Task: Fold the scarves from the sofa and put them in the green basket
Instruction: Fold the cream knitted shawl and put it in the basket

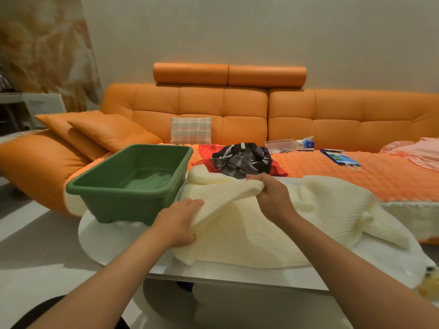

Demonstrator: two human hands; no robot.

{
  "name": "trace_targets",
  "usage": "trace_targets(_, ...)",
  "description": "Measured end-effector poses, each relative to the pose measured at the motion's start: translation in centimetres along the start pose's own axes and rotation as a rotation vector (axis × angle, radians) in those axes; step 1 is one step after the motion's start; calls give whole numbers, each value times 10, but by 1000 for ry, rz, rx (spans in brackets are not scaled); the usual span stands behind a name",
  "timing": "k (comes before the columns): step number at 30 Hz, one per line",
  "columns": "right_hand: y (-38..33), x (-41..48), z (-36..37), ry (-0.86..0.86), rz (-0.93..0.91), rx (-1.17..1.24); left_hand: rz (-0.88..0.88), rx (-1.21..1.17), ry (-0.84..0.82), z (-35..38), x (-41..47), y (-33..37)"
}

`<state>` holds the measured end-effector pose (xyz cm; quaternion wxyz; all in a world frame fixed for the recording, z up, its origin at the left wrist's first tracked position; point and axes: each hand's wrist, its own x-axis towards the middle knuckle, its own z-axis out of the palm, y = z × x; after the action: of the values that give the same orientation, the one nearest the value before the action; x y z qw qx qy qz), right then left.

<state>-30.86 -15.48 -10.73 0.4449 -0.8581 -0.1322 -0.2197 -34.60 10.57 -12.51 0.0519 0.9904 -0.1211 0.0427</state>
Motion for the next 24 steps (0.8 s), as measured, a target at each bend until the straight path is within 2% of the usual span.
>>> trace_targets(2,7,-2,-17,-13,-62,-67,0,-10,38,0,5,5)
trace_targets(6,22,-10,-59,19,-217,-223,75,-193,456,-9,21,14)
trace_targets(7,25,-12,-72,27,-228,-270,123,-241,504,-11,25,17)
trace_targets(8,30,-15,-84,24,-221,-309,179,-292,482,-13,27,21)
trace_targets(9,33,-19,-97,3,-200,-343,230,-340,386,-15,27,27)
trace_targets(10,35,-22,-108,-51,-165,-377,256,-374,215,-16,24,34)
trace_targets(12,36,-31,-121,-254,-40,-482,256,-331,-176,-15,16,48)
trace_targets(13,35,-34,-123,-380,42,-554,263,-286,-322,-13,15,52)
trace_targets(16,34,-40,-120,-689,273,-589,239,-358,-521,-12,16,63)
trace_targets(17,33,-40,-117,-744,333,-544,213,-433,-526,-12,20,64)
trace_targets(19,32,-35,-112,-748,372,-488,186,-494,-438,-12,31,65)
trace_targets(22,35,-19,-98,-585,353,-525,196,-318,-152,-5,50,62)
trace_targets(24,41,-4,-83,-430,309,-570,197,-235,-48,2,64,60)
